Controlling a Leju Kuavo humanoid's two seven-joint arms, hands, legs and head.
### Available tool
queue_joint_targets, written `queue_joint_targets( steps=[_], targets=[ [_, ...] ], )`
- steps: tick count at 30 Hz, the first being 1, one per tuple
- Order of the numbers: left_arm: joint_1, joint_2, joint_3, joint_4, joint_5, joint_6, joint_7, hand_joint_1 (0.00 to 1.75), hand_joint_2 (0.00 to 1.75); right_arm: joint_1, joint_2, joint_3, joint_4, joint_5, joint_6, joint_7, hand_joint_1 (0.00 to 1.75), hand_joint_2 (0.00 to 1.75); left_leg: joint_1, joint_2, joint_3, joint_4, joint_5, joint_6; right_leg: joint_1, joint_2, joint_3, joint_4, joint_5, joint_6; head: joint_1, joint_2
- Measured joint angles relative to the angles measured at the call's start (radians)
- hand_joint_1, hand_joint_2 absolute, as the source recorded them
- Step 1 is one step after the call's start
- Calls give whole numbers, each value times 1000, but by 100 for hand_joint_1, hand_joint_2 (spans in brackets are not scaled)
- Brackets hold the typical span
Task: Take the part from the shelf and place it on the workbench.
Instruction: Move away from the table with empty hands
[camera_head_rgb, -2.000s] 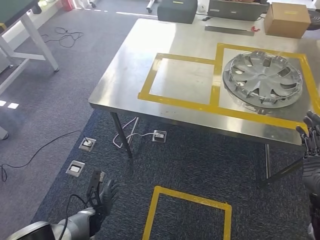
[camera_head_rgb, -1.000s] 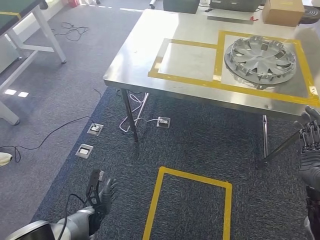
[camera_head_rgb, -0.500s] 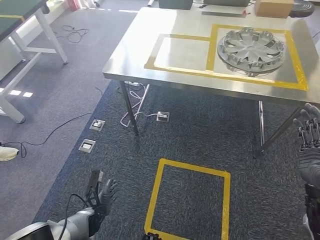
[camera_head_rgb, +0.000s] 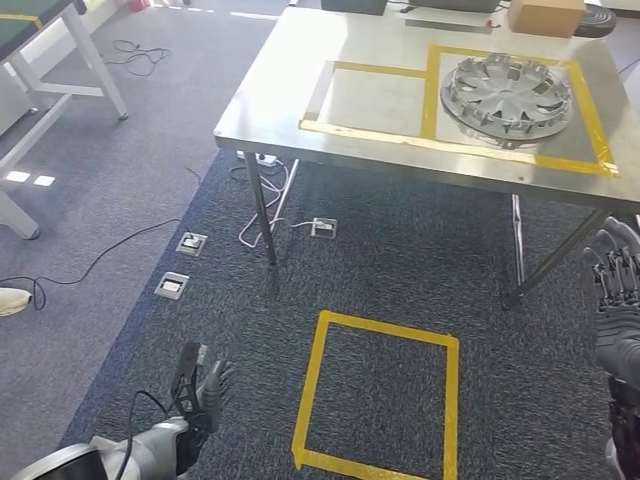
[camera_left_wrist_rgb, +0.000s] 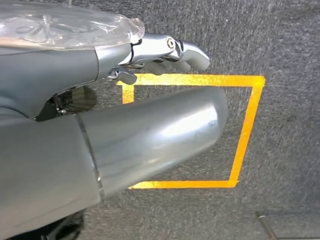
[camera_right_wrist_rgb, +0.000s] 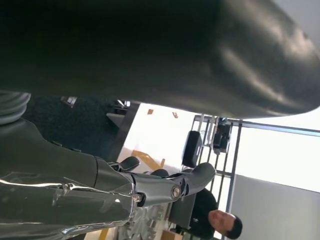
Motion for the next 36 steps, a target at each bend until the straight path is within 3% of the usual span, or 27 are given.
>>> queue_joint_targets(
  steps=[1,2,3,5,7,8,10,12,13,16,17,18,19,21,23,24,26,28,29,31,33,34,36],
  targets=[
    [0,0,0,0,0,0,0,0,0,3,0,0,0,0,0,0,0,0,-2,5,-2,1,1,1,0,0,-14,41,-12,1,1,0],
    [1,-1,0,0,0,0,0,0,0,6,0,0,0,1,0,1,0,0,-4,11,-4,2,2,2,0,-1,-10,45,-6,0,1,0],
    [1,-1,0,0,0,0,0,0,0,7,0,0,0,2,0,1,0,0,-5,16,-4,3,2,2,0,-3,18,-2,20,-3,1,0],
    [0,-2,0,0,0,-1,0,0,0,8,0,0,-1,4,0,1,0,0,-8,28,-4,5,3,0,3,-23,107,-168,86,-10,1,0],
    [0,-1,0,0,0,-2,0,0,0,9,0,0,-6,7,-1,3,0,0,-11,37,-7,9,4,-6,10,-45,160,-278,113,-18,1,0],
    [0,-1,0,0,0,-2,0,0,0,9,0,0,-9,9,-3,4,0,0,-13,42,-10,10,6,-11,14,-49,166,-292,111,-21,1,0],
    [1,-2,0,0,0,-2,0,0,0,11,0,0,-13,11,-6,6,0,0,-14,54,-13,12,10,-19,14,-34,162,-292,118,-30,0,0],
    [0,-3,0,0,0,-2,0,0,0,12,0,-2,-20,15,-9,7,0,0,-11,43,-22,35,-9,-30,10,-21,158,-295,127,-40,-1,0],
    [0,-2,0,0,0,-1,-1,0,0,13,0,-2,-25,19,-10,7,0,0,-9,28,-41,79,-38,-36,7,-15,155,-297,132,-45,-2,0],
    [5,-1,0,0,0,-1,-1,0,0,21,0,-4,-41,30,-16,11,0,0,-5,-6,-144,299,-145,-44,7,9,140,-296,143,-53,-7,0],
    [7,-1,0,0,0,0,-1,0,0,26,0,-5,-46,33,-18,13,0,0,-5,-8,-164,340,-153,-44,7,18,136,-295,146,-53,-7,0],
    [9,-1,0,0,0,0,-1,0,0,29,0,-5,-50,34,-19,14,0,0,-5,-8,-165,344,-144,-43,8,28,132,-294,148,-52,-8,0],
    [10,-1,0,0,0,0,-1,0,0,32,0,-5,-54,36,-20,15,0,0,-5,-10,-142,300,-115,-40,8,39,129,-292,150,-51,-8,0],
    [8,0,0,0,0,0,-2,0,0,33,0,-6,-63,38,-21,16,0,0,-4,-32,-59,140,-46,-32,7,58,127,-289,152,-48,-8,0],
    [7,3,0,0,1,0,-3,0,0,35,0,-7,-71,39,-21,17,0,0,-5,-58,-4,33,-13,-28,7,74,122,-287,155,-41,-7,0],
    [6,4,0,0,3,0,-4,0,0,37,0,-8,-75,39,-21,19,0,0,-6,-62,1,19,-14,-27,6,81,118,-287,157,-35,-7,0],
    [6,5,0,0,9,1,-9,0,0,40,0,-9,-82,40,-19,23,0,0,-8,-46,-2,15,-8,-19,4,94,111,-287,161,-23,-8,0],
    [7,7,2,0,14,2,-17,0,0,40,0,-9,-88,40,-17,26,0,0,-5,-29,-2,6,-1,-8,6,75,93,-262,142,-13,-5,0],
    [8,8,2,0,16,2,-20,0,0,37,0,-9,-90,41,-15,27,0,0,-3,-19,-2,1,3,-2,8,55,75,-225,117,-9,-2,0],
    [13,12,4,0,16,7,-24,0,0,29,0,-5,-92,43,-14,32,0,0,-4,0,-5,-1,5,2,8,14,15,-79,40,-3,4,0],
    [20,15,6,0,12,17,-27,0,0,25,0,-1,-93,44,-16,40,0,0,-6,21,-7,0,5,3,5,1,-32,44,-7,2,5,0],
    [22,16,6,0,11,21,-29,0,0,22,0,1,-94,42,-19,45,0,0,-6,30,-7,1,5,2,4,-1,-29,49,-1,2,5,0],
    [22,17,6,0,11,27,-32,0,0,10,0,6,-95,33,-26,50,0,0,-6,49,-6,3,4,0,2,-17,39,-72,63,0,5,0]
  ],
)
